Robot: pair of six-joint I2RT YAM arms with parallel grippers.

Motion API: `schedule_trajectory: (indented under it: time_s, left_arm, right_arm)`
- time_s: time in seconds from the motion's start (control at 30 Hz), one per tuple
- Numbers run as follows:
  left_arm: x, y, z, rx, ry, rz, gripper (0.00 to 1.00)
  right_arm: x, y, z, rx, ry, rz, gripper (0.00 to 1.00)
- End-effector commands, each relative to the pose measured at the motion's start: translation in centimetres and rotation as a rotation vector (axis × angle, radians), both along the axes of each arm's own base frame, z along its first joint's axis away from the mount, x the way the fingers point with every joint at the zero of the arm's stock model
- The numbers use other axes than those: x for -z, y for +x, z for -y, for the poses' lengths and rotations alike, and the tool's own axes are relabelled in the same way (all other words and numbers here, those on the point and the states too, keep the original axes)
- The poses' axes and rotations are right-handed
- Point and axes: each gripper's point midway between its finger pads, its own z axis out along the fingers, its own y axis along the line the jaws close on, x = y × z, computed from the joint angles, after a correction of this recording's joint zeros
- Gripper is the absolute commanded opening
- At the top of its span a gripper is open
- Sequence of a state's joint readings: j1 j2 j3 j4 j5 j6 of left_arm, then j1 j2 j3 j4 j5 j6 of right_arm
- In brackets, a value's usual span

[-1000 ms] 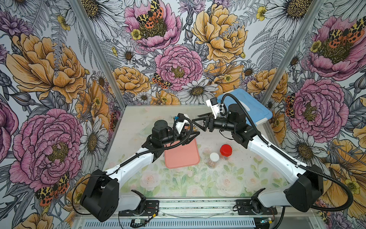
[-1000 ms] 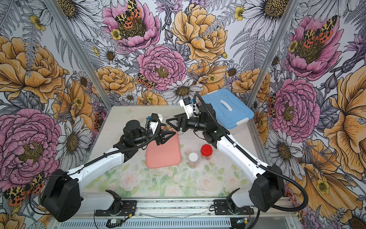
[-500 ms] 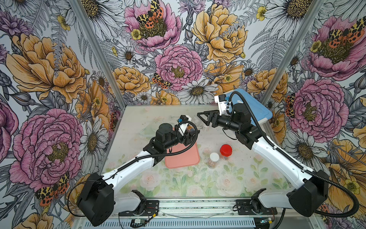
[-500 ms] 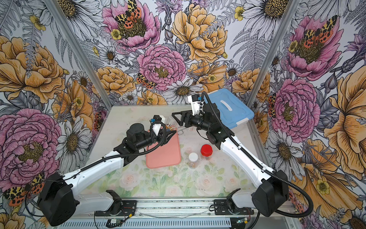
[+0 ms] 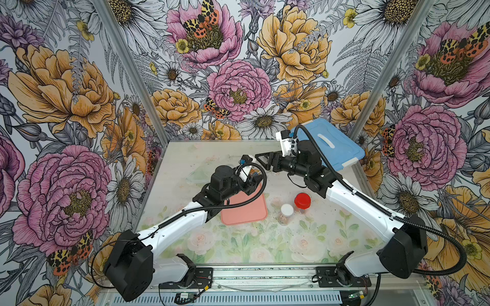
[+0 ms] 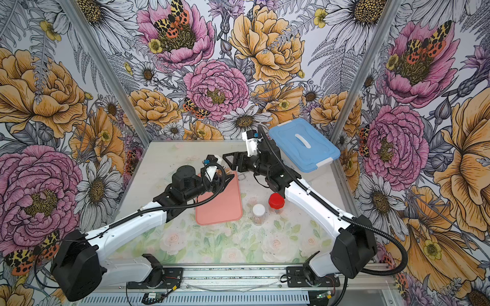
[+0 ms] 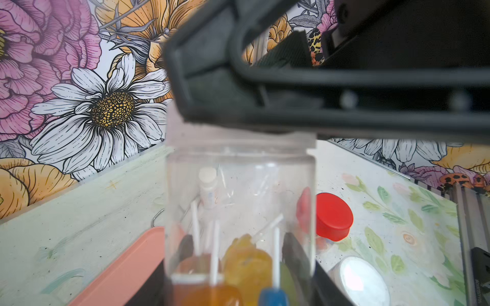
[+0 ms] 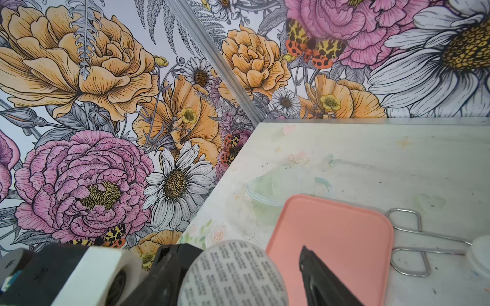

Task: Pour the candies out of the jar
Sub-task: Unscrew the lid from the jar.

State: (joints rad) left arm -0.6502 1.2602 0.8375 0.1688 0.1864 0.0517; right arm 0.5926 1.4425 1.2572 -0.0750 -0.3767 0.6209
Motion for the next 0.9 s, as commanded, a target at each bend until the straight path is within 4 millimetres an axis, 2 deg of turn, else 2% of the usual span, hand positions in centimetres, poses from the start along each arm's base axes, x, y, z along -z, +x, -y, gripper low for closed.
schedule_trajectory:
  time_s: [0.0,0.13,0.23,0.37,0.5,0.6,0.73,0.8,0.87]
  left_arm:
    - [-1.4,0.4,0.3,-0.007,-0.010,0.052,0.00]
    - [-1.4,0.3,0.4,-0.001,-0.009,0.054,0.00]
    - [-1.3,0.4,0.3,-0.004,-0.004,0.054,0.00]
    - [-1.5,0.4,0.4,-0.002,-0.008,0.054,0.00]
    - [-2.1,0.2,0.4,0.026,-0.034,0.047,0.00]
    - [-3.6,-0.2,0.3,0.128,-0.132,0.010,0.00]
    - [-6.4,-1.9,0.2,0.325,-0.293,0.009,0.00]
    - [-7.3,-2.8,0.3,0.391,-0.321,0.019,0.00]
    - [-7.8,-3.5,0.6,0.432,-0.327,0.015,0.00]
  right_arm:
    - [-1.3,0.3,-0.5,0.001,0.016,0.014,0.74]
    - [-1.1,0.5,-0.5,0.011,0.012,0.013,0.72]
    - [-1.1,0.7,-0.3,0.027,0.011,0.014,0.64]
    - [-0.9,0.8,-0.5,0.018,0.011,0.007,0.47]
    - [-1.0,0.5,-0.6,-0.003,0.005,0.023,0.38]
    - [-2.3,-1.0,-1.3,-0.110,0.019,0.083,0.36]
    - [-5.0,-4.9,-2.4,-0.352,0.123,0.195,0.34]
    - [-5.6,-6.6,-2.6,-0.445,0.141,0.221,0.32]
    - [-5.5,-7.6,-2.6,-0.491,0.136,0.221,0.30]
